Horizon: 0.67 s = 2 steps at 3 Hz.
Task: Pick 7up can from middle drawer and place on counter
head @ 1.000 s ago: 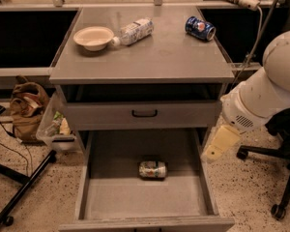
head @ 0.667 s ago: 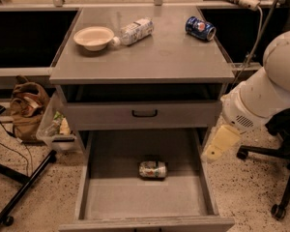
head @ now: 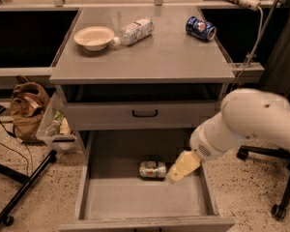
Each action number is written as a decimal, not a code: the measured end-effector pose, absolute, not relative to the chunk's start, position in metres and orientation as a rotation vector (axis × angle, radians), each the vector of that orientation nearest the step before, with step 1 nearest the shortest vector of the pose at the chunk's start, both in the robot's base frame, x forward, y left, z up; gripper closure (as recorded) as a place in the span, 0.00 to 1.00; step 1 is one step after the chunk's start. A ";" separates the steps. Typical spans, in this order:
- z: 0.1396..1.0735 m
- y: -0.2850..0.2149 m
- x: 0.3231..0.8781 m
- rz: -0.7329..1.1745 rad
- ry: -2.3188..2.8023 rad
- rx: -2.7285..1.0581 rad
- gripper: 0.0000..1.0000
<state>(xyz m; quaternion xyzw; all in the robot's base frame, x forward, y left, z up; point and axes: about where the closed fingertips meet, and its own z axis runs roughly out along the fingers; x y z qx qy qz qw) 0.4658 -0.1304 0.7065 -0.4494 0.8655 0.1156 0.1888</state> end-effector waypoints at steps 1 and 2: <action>0.645 -0.106 0.463 0.418 2.529 -1.041 0.00; 0.611 -0.087 0.472 0.459 2.545 -0.873 0.00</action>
Offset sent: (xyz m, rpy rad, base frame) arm 0.0067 0.0646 -0.1459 0.1940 0.1086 -0.3671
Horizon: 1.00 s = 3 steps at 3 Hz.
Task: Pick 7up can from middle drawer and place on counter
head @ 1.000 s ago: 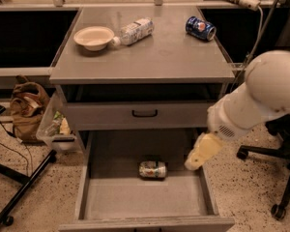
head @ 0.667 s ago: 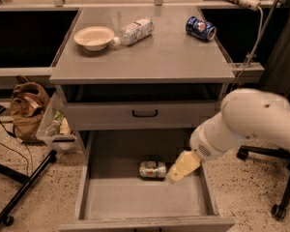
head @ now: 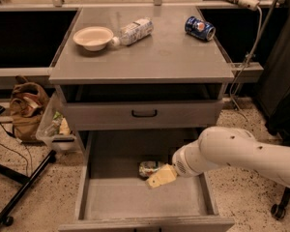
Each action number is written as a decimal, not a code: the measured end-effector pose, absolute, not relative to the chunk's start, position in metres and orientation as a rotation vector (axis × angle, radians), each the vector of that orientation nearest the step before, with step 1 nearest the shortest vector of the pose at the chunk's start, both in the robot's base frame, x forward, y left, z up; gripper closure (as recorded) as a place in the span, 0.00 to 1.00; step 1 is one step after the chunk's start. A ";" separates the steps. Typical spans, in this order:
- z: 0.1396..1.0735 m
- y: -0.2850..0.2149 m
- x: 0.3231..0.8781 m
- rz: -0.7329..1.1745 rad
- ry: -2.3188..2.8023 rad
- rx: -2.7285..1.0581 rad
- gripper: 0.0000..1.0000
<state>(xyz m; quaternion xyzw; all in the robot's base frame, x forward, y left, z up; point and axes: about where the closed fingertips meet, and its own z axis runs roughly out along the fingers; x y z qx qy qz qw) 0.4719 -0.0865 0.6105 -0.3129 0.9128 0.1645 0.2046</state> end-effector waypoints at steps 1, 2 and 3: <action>0.611 -0.087 0.471 0.458 2.547 -0.881 0.00; 0.596 -0.081 0.479 0.465 2.510 -0.871 0.00; 0.552 -0.080 0.484 0.418 2.499 -0.857 0.00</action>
Offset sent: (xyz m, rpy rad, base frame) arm 0.0248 0.0155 -0.0442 0.0586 -0.0936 -0.0059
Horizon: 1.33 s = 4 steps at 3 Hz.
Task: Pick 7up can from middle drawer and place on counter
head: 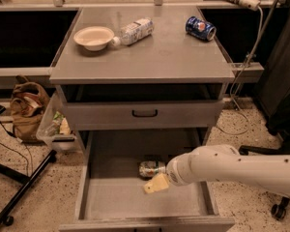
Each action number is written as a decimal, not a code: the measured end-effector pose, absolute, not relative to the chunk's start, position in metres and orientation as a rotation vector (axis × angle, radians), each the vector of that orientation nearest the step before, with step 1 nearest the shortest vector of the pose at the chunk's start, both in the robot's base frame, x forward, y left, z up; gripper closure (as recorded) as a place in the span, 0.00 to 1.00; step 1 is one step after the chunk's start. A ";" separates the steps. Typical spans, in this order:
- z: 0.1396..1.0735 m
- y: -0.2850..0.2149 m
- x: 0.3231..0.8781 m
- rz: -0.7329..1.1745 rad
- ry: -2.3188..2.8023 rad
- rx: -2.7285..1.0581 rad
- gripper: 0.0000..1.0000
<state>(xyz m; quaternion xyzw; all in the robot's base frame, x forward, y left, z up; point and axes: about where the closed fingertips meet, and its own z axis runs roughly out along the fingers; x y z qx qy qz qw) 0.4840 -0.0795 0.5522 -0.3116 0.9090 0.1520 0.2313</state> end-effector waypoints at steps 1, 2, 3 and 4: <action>0.509 -0.091 0.489 0.348 2.516 -0.807 0.00; 0.483 -0.106 0.512 0.303 2.488 -0.732 0.00; 0.472 -0.099 0.542 0.286 2.401 -0.679 0.00; 0.473 -0.075 0.576 0.308 2.253 -0.648 0.00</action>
Offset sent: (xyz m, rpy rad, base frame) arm 0.1172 0.0064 -0.0627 0.1326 -0.4790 -0.2783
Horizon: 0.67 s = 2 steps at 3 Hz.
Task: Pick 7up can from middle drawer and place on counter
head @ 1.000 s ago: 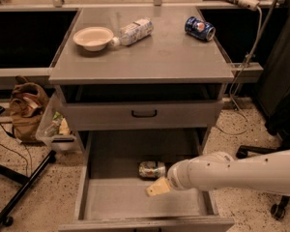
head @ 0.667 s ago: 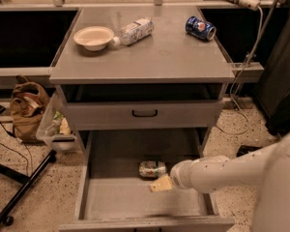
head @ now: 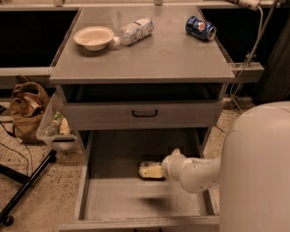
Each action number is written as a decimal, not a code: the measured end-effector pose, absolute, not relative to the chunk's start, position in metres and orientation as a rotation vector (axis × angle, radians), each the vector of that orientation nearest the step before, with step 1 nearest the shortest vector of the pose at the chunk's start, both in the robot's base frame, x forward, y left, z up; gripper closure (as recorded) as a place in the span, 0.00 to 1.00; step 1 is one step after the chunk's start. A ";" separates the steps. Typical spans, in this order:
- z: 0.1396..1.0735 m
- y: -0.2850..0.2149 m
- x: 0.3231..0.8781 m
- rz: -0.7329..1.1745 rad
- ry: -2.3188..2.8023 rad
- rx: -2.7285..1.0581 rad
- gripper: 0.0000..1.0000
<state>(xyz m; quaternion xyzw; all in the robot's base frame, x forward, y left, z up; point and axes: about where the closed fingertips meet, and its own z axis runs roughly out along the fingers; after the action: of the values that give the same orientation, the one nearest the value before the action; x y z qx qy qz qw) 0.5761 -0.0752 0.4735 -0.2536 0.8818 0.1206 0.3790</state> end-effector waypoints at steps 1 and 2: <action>0.483 -0.072 0.587 0.306 2.197 -0.622 0.00; 0.483 -0.072 0.587 0.306 2.197 -0.622 0.00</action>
Offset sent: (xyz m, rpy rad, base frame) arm 0.0111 0.0029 0.0099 0.0238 -0.0562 -0.0131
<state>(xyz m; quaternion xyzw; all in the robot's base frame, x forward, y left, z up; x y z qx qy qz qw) 0.5870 -0.0724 0.4834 -0.2467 0.8713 0.1214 0.4065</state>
